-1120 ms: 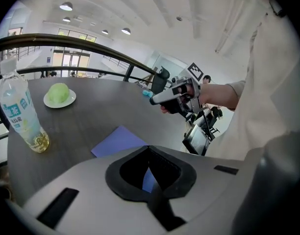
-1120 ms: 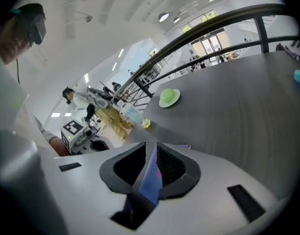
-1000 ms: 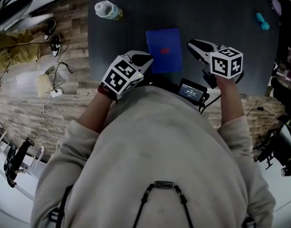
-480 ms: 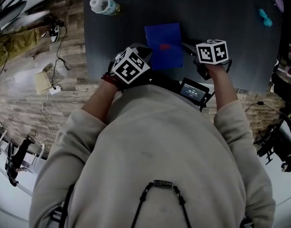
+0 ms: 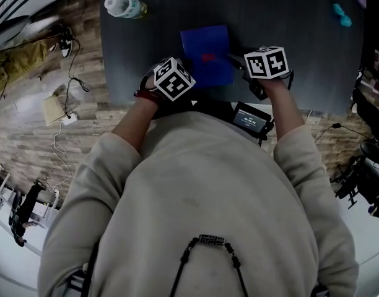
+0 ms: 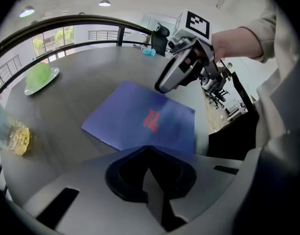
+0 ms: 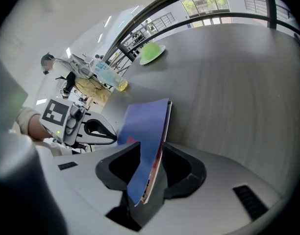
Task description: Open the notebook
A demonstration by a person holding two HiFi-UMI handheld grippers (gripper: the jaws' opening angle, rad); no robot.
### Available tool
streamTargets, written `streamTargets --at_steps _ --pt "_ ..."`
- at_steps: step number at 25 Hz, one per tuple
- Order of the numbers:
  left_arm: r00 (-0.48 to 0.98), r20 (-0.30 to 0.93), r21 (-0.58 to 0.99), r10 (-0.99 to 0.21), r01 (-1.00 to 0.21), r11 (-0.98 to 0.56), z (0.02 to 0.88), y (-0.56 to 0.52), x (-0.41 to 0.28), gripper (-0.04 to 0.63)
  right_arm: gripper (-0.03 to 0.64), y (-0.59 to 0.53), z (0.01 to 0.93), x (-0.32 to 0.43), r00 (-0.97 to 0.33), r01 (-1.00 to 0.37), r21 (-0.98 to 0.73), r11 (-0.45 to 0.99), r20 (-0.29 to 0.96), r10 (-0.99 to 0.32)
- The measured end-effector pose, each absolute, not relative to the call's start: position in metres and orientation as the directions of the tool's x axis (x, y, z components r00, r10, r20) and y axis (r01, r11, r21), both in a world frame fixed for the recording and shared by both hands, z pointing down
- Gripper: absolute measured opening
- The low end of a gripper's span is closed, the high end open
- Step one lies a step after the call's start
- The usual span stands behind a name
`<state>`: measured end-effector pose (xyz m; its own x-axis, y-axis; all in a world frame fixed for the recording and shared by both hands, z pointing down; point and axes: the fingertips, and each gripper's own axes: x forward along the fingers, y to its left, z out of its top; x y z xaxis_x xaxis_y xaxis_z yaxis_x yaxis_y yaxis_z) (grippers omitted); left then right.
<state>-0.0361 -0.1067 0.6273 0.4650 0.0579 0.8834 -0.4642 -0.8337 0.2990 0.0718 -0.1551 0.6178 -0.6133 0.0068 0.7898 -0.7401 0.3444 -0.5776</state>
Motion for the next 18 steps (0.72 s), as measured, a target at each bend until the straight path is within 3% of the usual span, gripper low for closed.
streamTargets --at_steps 6,18 --pt "0.529 0.848 0.376 0.037 -0.551 -0.745 0.637 -0.11 -0.04 0.005 0.135 -0.164 0.627 0.08 -0.558 -0.78 -0.516 0.354 0.83 -0.021" --pt "0.463 0.885 0.315 0.037 -0.539 -0.781 0.636 -0.108 -0.037 0.005 0.135 -0.155 0.64 0.072 -0.514 -0.812 -0.475 0.341 0.857 -0.03"
